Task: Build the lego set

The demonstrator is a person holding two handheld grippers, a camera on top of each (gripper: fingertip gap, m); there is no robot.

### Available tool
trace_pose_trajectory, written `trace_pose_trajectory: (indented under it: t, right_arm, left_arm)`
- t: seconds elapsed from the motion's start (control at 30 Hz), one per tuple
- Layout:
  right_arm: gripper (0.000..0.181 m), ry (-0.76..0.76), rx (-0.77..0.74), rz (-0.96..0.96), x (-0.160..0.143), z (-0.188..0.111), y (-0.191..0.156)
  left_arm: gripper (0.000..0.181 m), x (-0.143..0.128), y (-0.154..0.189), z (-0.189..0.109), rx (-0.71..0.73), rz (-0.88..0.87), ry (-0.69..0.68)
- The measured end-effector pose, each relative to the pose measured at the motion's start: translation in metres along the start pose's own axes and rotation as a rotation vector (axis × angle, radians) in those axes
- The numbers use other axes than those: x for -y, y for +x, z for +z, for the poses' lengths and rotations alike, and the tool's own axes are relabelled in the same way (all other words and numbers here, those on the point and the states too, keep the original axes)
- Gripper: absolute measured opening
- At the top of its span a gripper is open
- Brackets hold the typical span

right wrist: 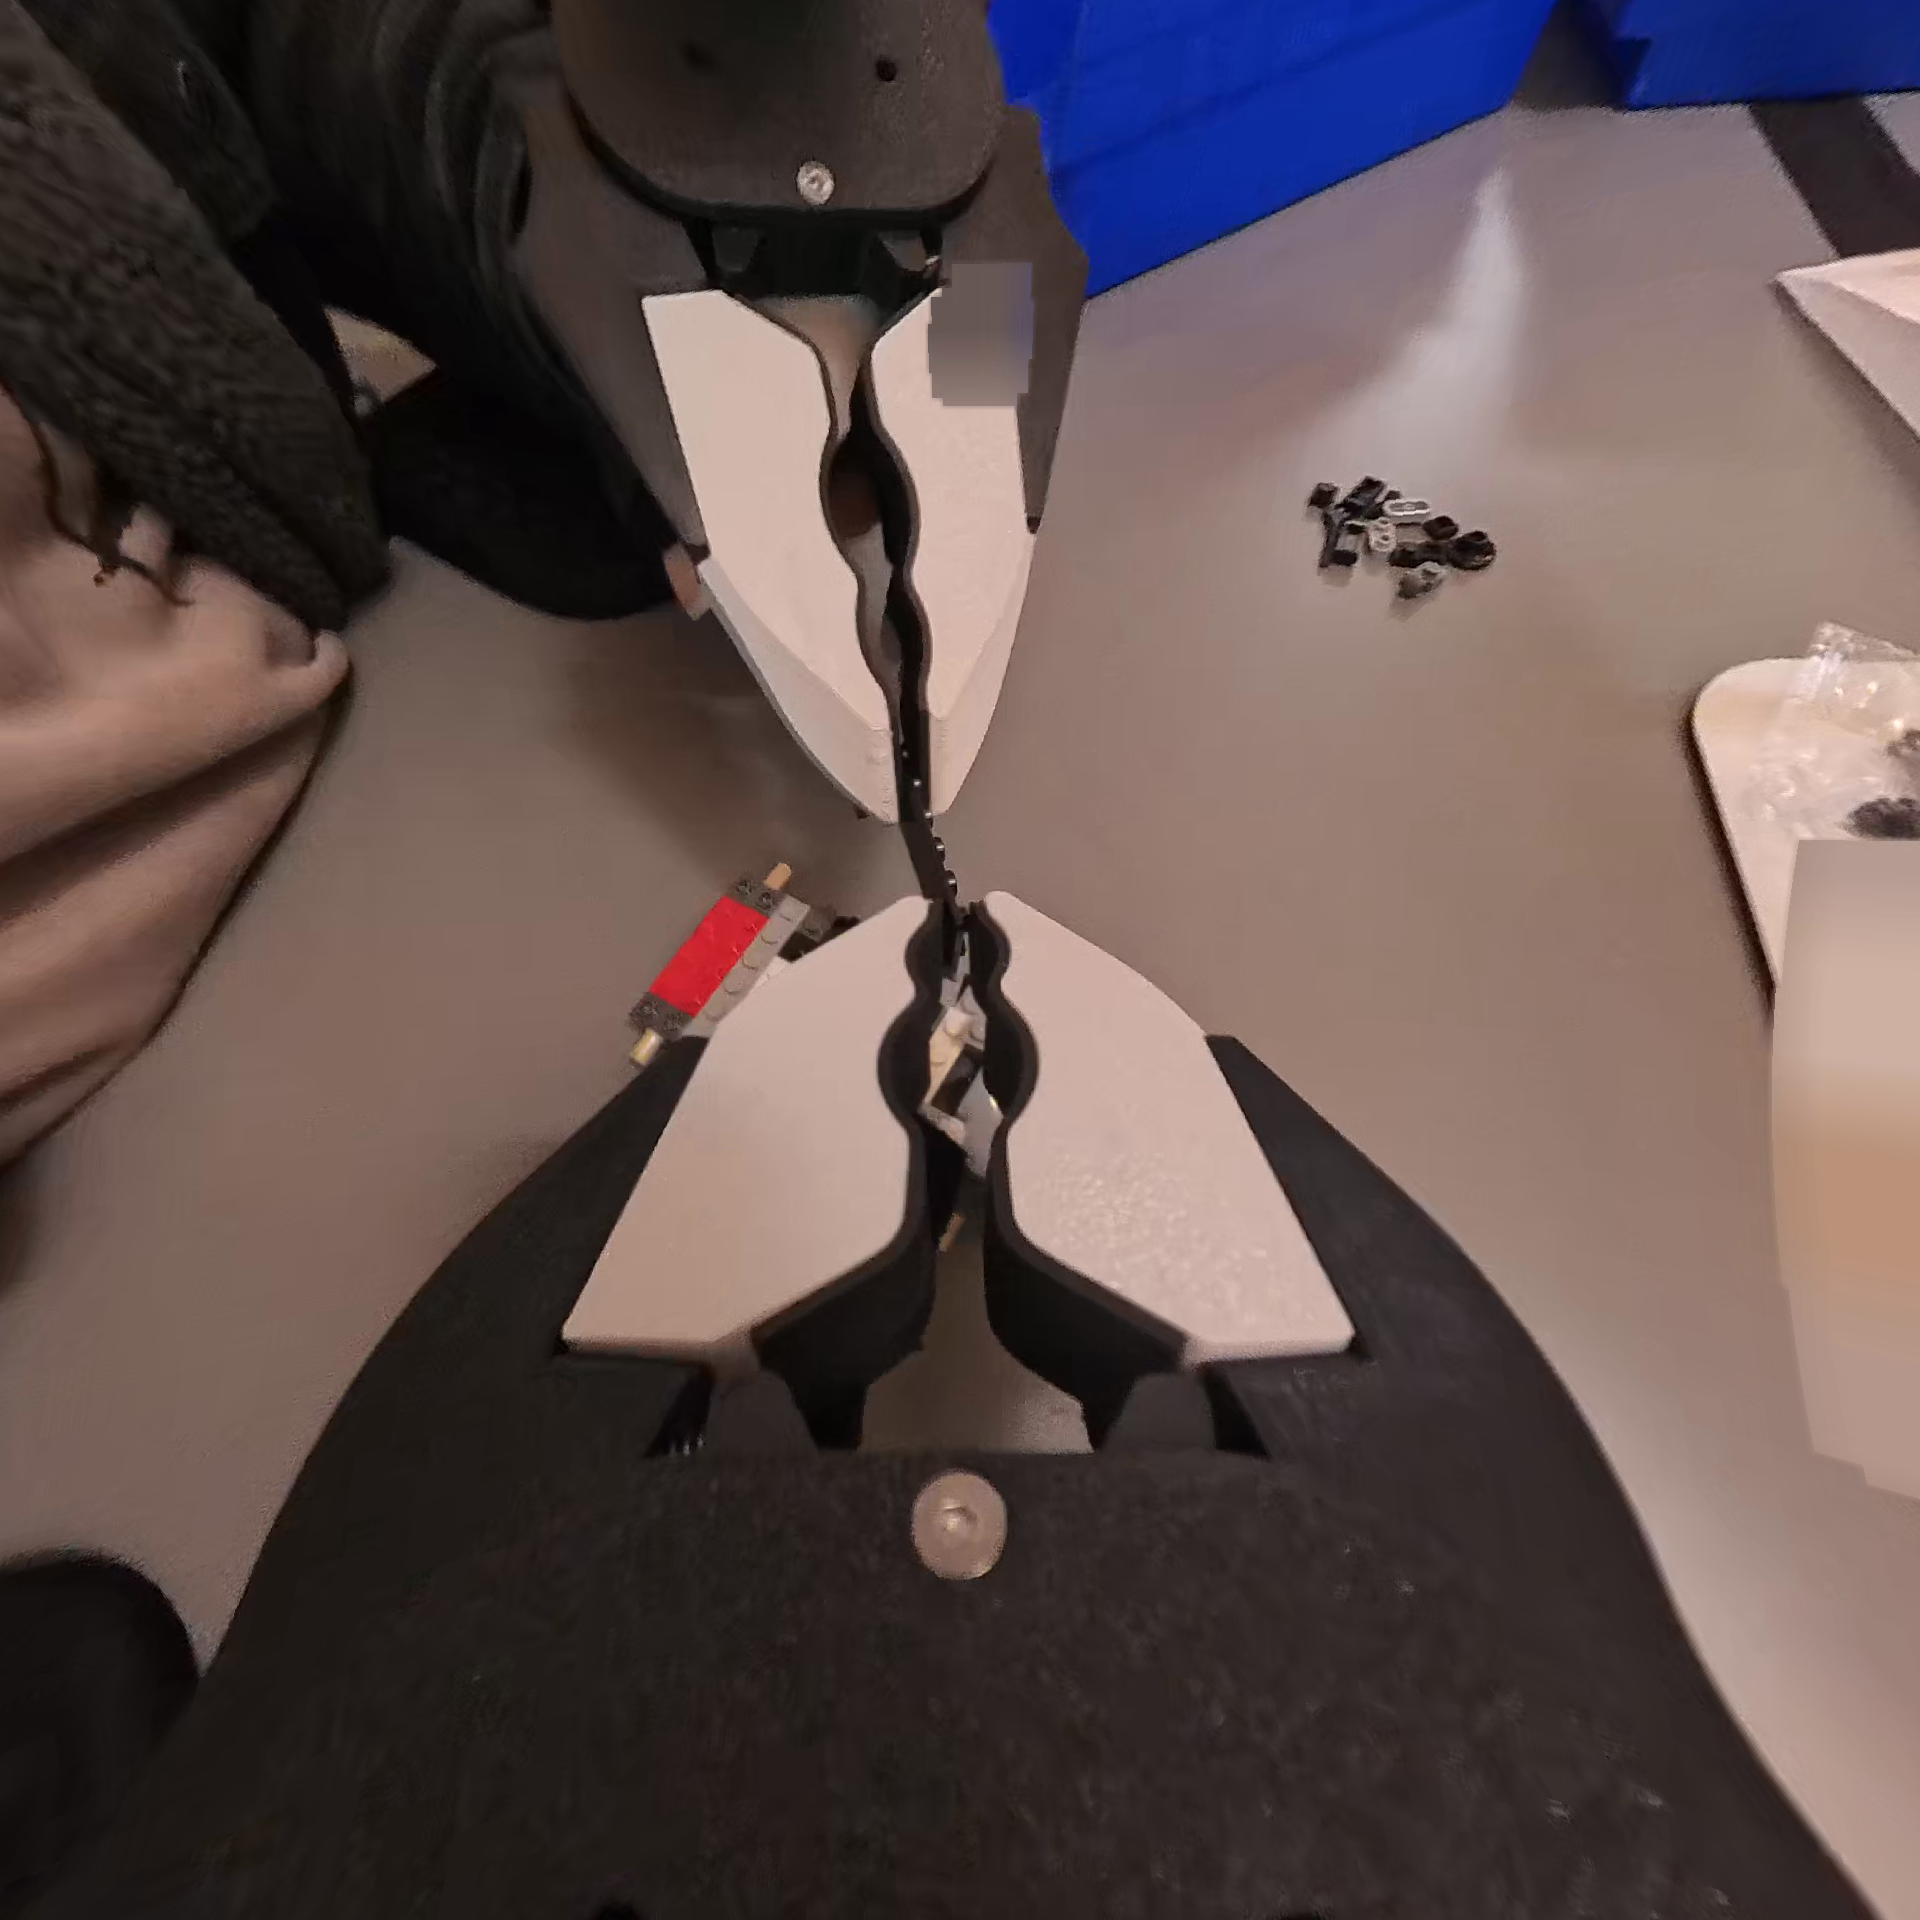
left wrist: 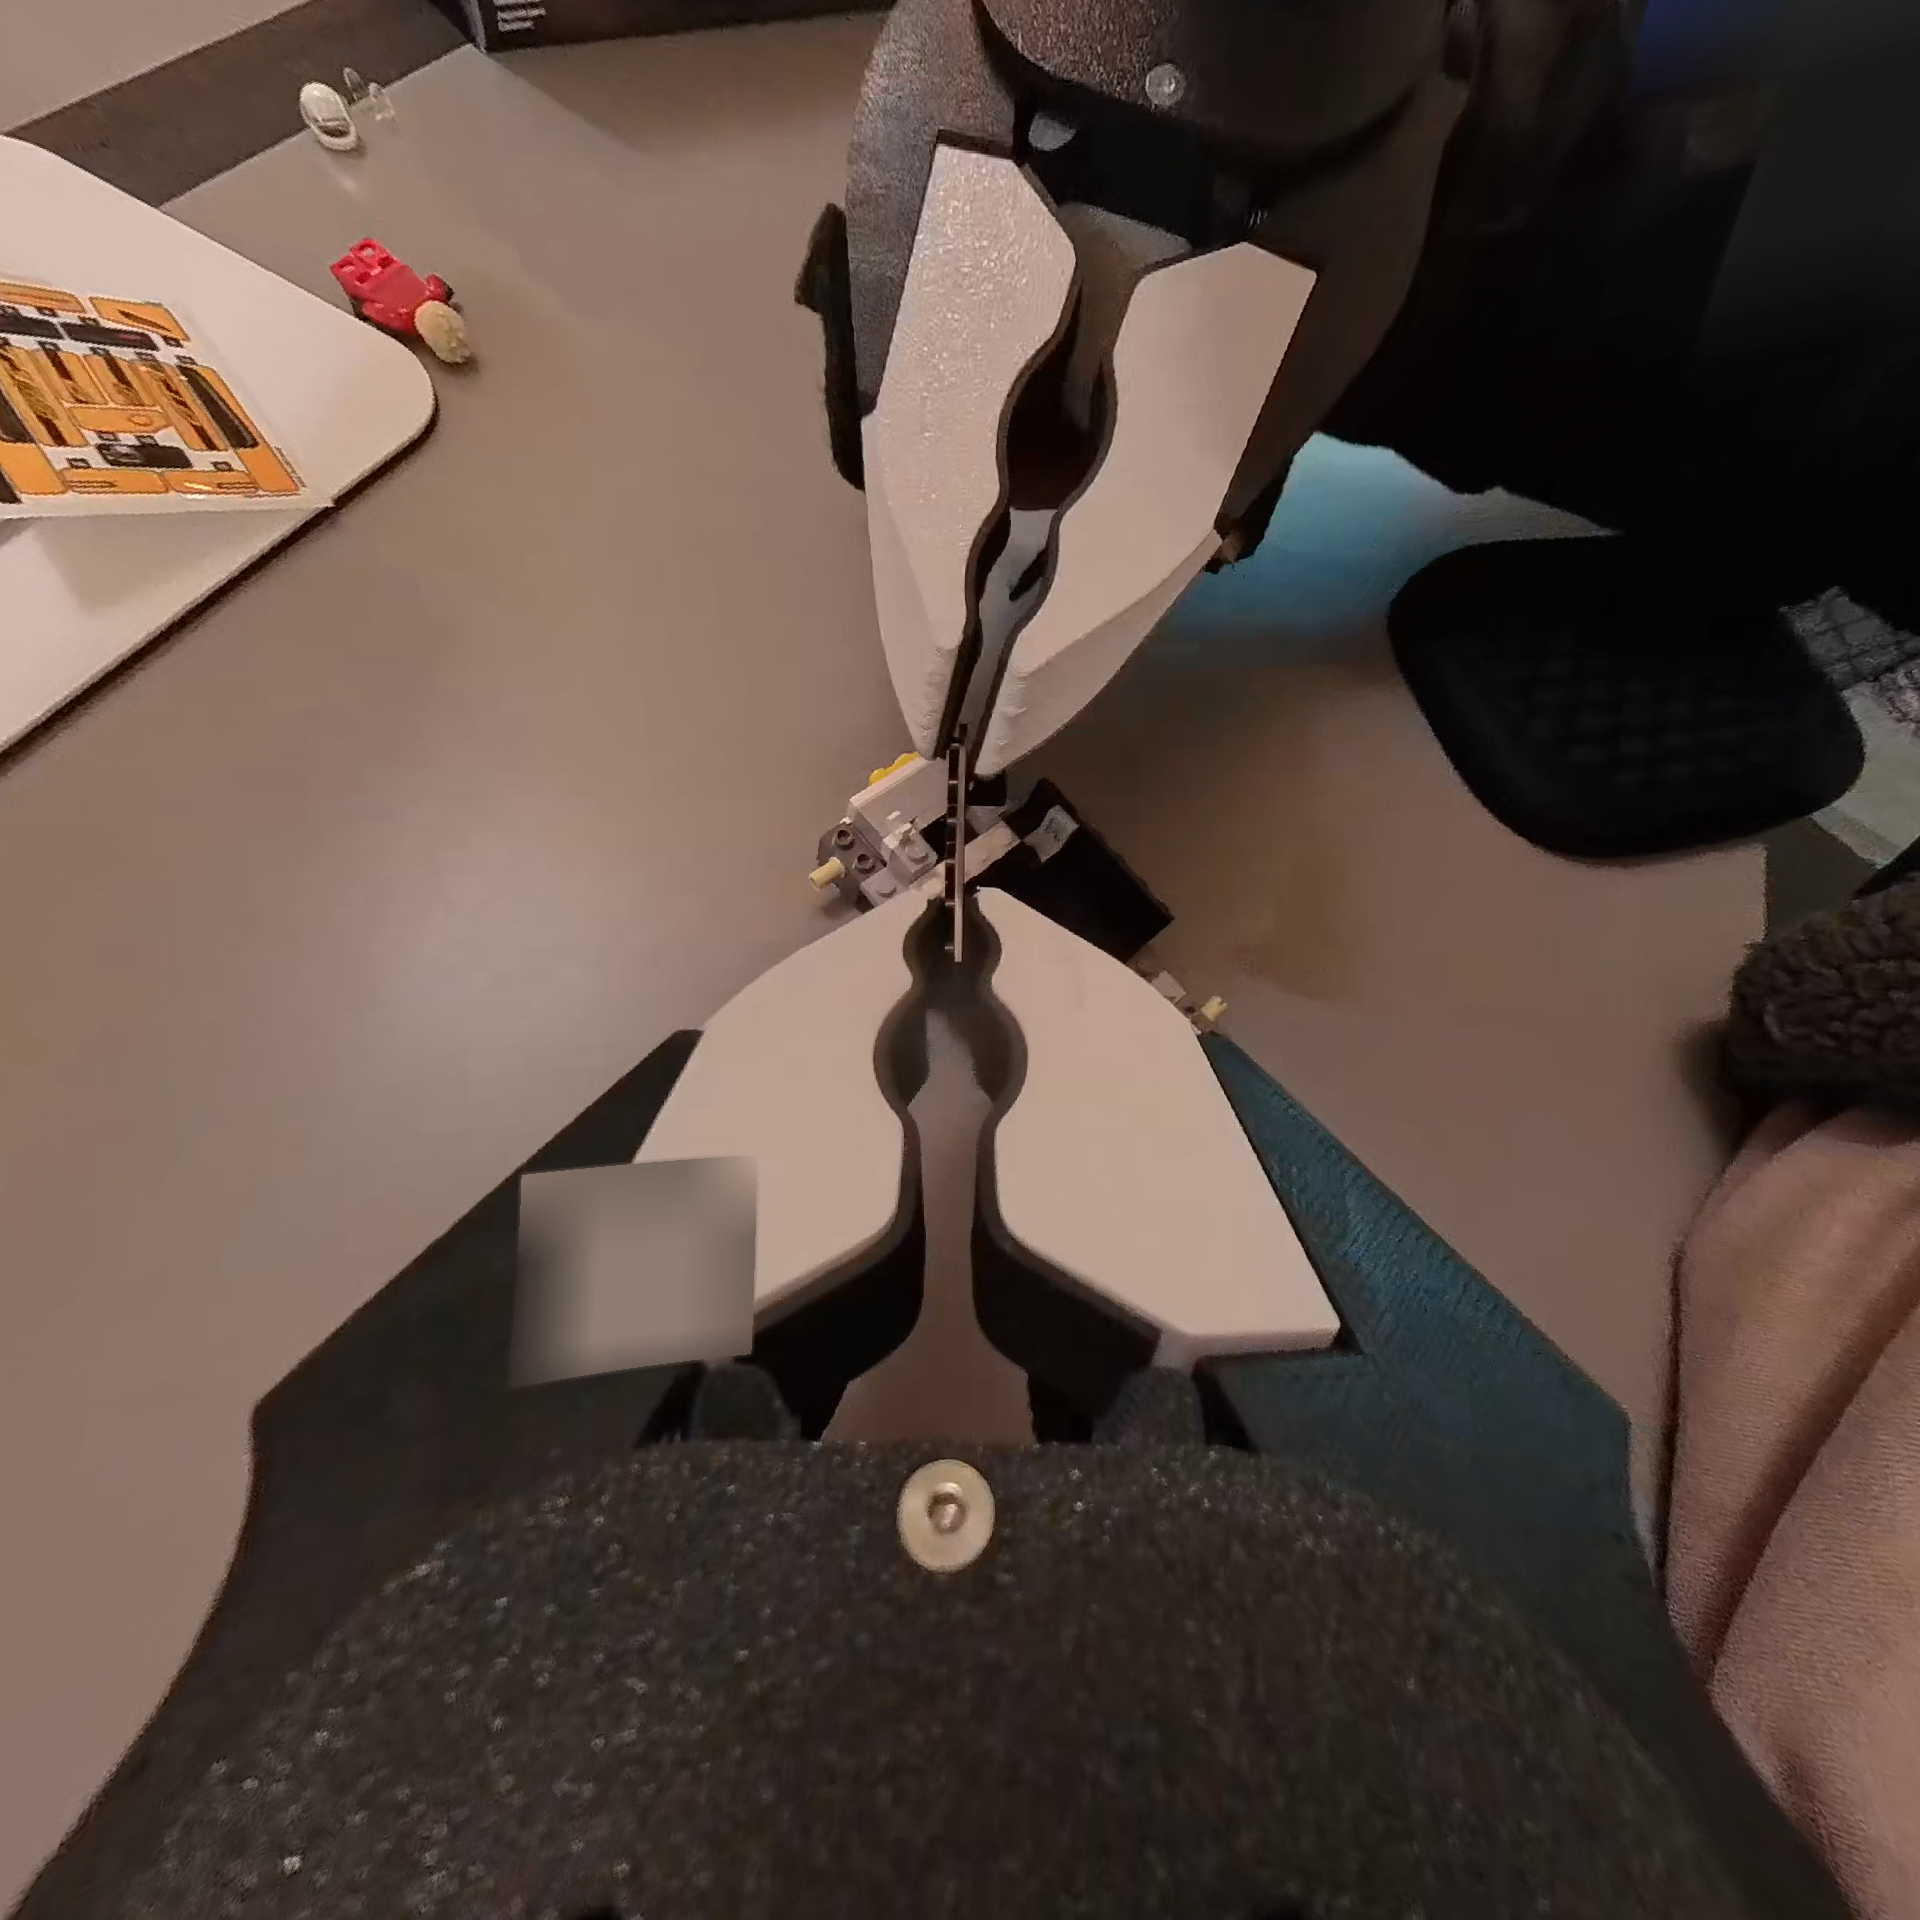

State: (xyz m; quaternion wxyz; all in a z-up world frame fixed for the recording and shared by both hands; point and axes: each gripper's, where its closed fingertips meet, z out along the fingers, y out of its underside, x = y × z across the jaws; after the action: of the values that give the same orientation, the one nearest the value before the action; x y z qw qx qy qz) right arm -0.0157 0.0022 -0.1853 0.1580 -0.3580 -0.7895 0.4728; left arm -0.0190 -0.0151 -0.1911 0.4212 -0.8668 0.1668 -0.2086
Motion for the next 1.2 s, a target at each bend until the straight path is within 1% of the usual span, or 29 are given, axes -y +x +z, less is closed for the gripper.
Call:
trace_pose_trajectory:
  t: [0.1,0.2,0.23,0.37,0.4,0.53,0.63,0.87,1.2]
  right_arm:
    - [0.004,-0.023,0.087,-0.038,0.005,0.000,0.002]
    - [0.003,-0.073,0.156,-0.123,0.004,0.004,0.005]
    - [0.003,-0.089,0.185,-0.153,0.003,0.006,0.006]
    - [0.004,-0.115,0.271,-0.252,0.001,0.017,0.010]
    - [0.004,-0.120,0.291,-0.270,0.000,0.020,0.011]
    - [0.004,-0.165,0.383,-0.292,-0.011,0.028,0.010]
    - [0.003,-0.207,0.442,-0.295,-0.017,0.031,0.007]
    - [0.004,-0.276,0.509,-0.324,-0.022,0.032,0.005]
    - [0.004,-0.419,0.553,-0.412,-0.026,0.029,0.001]
  left_arm:
    - [0.003,0.001,0.000,-0.003,0.004,0.019,0.023]
    - [0.018,-0.003,0.001,-0.006,-0.006,0.063,0.026]
    - [0.019,-0.005,0.002,-0.006,-0.015,0.060,0.024]
    - [0.012,-0.016,-0.001,-0.008,-0.018,0.043,0.017]
    - [0.013,-0.018,-0.001,-0.009,-0.025,0.039,0.013]
    - [0.010,-0.027,-0.002,-0.007,-0.040,0.019,-0.007]
    - [0.011,-0.032,0.003,-0.003,-0.081,0.003,-0.025]
    - [0.020,-0.036,0.013,0.002,-0.162,-0.036,-0.037]
    - [0.024,-0.039,0.021,0.011,-0.188,-0.031,-0.055]
